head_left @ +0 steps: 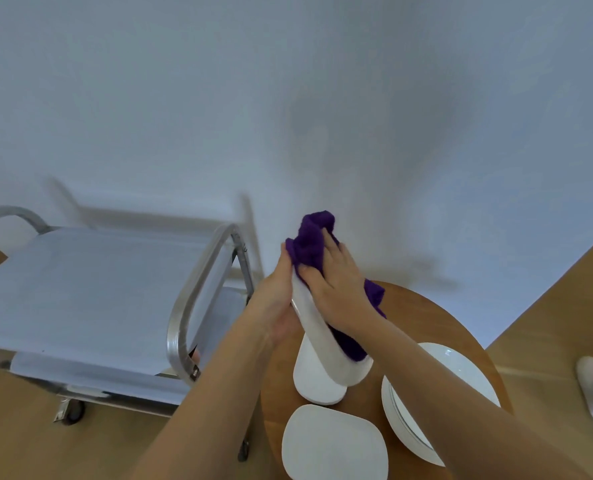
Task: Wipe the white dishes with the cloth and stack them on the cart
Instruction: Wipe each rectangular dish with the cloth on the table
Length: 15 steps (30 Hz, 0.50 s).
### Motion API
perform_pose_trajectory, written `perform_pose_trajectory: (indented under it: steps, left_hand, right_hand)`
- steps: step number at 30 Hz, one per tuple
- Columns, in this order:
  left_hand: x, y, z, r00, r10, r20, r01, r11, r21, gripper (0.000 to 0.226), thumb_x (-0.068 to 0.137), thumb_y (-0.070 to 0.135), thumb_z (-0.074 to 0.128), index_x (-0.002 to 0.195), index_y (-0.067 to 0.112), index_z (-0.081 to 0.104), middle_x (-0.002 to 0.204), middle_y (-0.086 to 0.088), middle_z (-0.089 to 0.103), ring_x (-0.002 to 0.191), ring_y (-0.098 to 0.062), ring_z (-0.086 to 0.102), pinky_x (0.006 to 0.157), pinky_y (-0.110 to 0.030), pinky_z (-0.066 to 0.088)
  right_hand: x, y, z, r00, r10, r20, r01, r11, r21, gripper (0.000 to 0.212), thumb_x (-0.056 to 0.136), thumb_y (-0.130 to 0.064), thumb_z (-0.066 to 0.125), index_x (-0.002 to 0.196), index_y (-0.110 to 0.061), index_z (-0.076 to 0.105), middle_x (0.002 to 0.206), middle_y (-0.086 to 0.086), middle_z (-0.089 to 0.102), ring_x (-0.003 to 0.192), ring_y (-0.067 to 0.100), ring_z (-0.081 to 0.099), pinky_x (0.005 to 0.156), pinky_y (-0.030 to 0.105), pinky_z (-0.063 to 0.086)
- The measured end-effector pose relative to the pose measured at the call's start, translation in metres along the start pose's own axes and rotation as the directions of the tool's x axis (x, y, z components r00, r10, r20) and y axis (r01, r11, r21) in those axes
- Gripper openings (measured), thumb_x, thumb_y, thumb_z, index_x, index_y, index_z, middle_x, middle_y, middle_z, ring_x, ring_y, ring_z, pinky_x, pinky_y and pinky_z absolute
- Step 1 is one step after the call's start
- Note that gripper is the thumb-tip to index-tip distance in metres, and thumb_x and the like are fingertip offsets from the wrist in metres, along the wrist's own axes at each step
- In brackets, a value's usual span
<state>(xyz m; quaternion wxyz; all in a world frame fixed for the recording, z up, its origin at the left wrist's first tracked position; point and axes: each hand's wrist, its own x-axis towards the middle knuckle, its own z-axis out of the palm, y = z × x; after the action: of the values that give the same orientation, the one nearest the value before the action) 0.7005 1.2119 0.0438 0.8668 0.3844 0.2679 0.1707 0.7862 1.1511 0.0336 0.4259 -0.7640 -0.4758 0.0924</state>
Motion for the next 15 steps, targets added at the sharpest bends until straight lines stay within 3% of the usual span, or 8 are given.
perform_pose_trajectory:
  steps: [2, 5, 8, 12, 15]
  left_hand:
    - [0.004, 0.000, -0.001, 0.997, 0.045, -0.065, -0.049, 0.997, -0.054, 0.049, 0.098, 0.055, 0.029, 0.119, 0.021, 0.057, 0.085, -0.003, 0.076, 0.077, -0.016, 0.074, 0.069, -0.031, 0.060]
    - [0.006, 0.001, -0.006, 0.979, 0.083, -0.184, -0.104, 0.989, -0.108, 0.059, 0.093, 0.061, 0.037, 0.099, 0.009, 0.064, 0.083, -0.012, 0.075, 0.074, -0.023, 0.074, 0.061, -0.033, 0.059]
    - [0.006, 0.003, -0.006, 0.968, 0.111, -0.224, -0.148, 0.977, -0.155, 0.055, 0.091, 0.062, 0.041, 0.097, 0.011, 0.061, 0.079, -0.012, 0.075, 0.070, -0.025, 0.073, 0.057, -0.035, 0.060]
    - [0.001, 0.002, -0.003, 0.981, 0.123, -0.147, -0.155, 0.961, -0.229, 0.059, 0.092, 0.061, 0.039, 0.093, 0.009, 0.066, 0.074, -0.015, 0.074, 0.064, -0.029, 0.072, 0.048, -0.039, 0.057]
    - [0.001, -0.003, -0.015, 0.983, 0.174, -0.058, -0.184, 0.941, -0.286, 0.071, 0.093, 0.064, 0.031, 0.074, 0.017, 0.080, 0.084, -0.014, 0.075, 0.075, -0.029, 0.073, 0.057, -0.042, 0.059]
  right_hand:
    - [-0.009, -0.003, 0.008, 0.998, -0.010, 0.059, 0.005, 0.997, 0.076, 0.054, 0.090, -0.039, 0.040, 0.142, -0.025, 0.033, 0.145, 0.002, 0.038, 0.136, 0.025, 0.030, 0.110, 0.052, 0.024]
    - [-0.034, 0.004, 0.020, 0.990, -0.062, 0.130, 0.058, 0.998, 0.034, 0.056, 0.091, -0.043, 0.035, 0.144, -0.038, 0.022, 0.154, -0.012, 0.022, 0.143, 0.018, 0.014, 0.117, 0.044, 0.008]
    - [-0.060, 0.016, 0.027, 0.999, 0.008, 0.043, -0.005, 0.997, -0.081, 0.061, 0.088, -0.054, 0.026, 0.147, -0.038, 0.016, 0.152, -0.021, 0.007, 0.144, 0.012, 0.003, 0.114, 0.033, -0.002]
    - [-0.073, 0.035, 0.021, 0.989, 0.065, -0.135, -0.075, 0.995, -0.070, 0.064, 0.083, -0.063, 0.028, 0.142, -0.038, 0.019, 0.151, -0.012, 0.020, 0.143, 0.022, 0.012, 0.115, 0.042, 0.013]
    - [-0.071, 0.046, 0.008, 0.975, 0.161, -0.156, -0.141, 0.981, 0.131, 0.070, 0.077, -0.066, 0.038, 0.141, -0.036, 0.029, 0.151, -0.011, 0.025, 0.136, 0.019, 0.030, 0.108, 0.037, 0.032]
